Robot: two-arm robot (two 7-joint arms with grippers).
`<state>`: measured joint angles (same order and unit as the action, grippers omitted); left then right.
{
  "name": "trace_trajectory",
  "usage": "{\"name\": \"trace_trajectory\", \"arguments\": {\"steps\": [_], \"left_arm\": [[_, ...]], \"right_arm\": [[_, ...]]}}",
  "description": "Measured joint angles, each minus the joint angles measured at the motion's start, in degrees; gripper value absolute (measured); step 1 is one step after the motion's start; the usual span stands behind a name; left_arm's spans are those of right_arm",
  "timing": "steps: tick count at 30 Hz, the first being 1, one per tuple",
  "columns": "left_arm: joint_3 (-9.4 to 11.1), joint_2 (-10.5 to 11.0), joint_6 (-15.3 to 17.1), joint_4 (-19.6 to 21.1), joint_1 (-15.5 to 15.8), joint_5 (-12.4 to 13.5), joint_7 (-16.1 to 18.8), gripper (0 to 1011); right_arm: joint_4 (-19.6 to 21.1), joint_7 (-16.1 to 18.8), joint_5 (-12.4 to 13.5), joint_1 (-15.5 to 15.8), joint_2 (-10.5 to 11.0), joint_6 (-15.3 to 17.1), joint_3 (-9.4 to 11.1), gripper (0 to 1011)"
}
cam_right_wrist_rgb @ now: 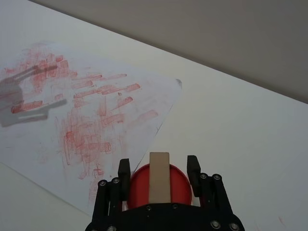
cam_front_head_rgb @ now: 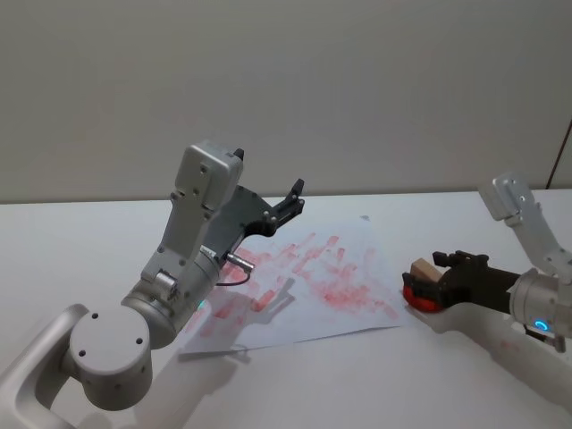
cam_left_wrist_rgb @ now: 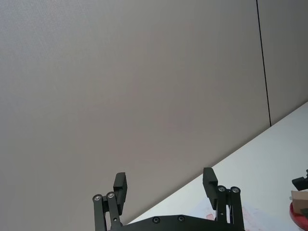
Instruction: Use the one hand to pick up the stamp and affix it onto the A4 paper.
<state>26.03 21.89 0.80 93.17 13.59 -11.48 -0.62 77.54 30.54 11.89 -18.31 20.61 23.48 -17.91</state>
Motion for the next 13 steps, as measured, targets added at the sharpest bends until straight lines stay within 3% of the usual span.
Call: {"name": "trace_trajectory", "arguments": {"steps": [2,11,13], "left_arm": [[0.00,0.00,0.00,0.00,0.00,0.00,0.00,1001],[0.00,0.00,0.00,0.00,0.00,0.00,0.00,1001],[0.00,0.00,0.00,0.00,0.00,0.00,0.00,1001]], "right_arm": [[-0.13,0.08,-0.06,-0.11,-0.06,0.01,-0.04,780],[-0.46,0.27,-0.23,-0.35,-0.20,0.07,-0.12,996],[-0.49,0.30,-0.24,-0.38,-0.21,0.07,-0.13,1001]]}}
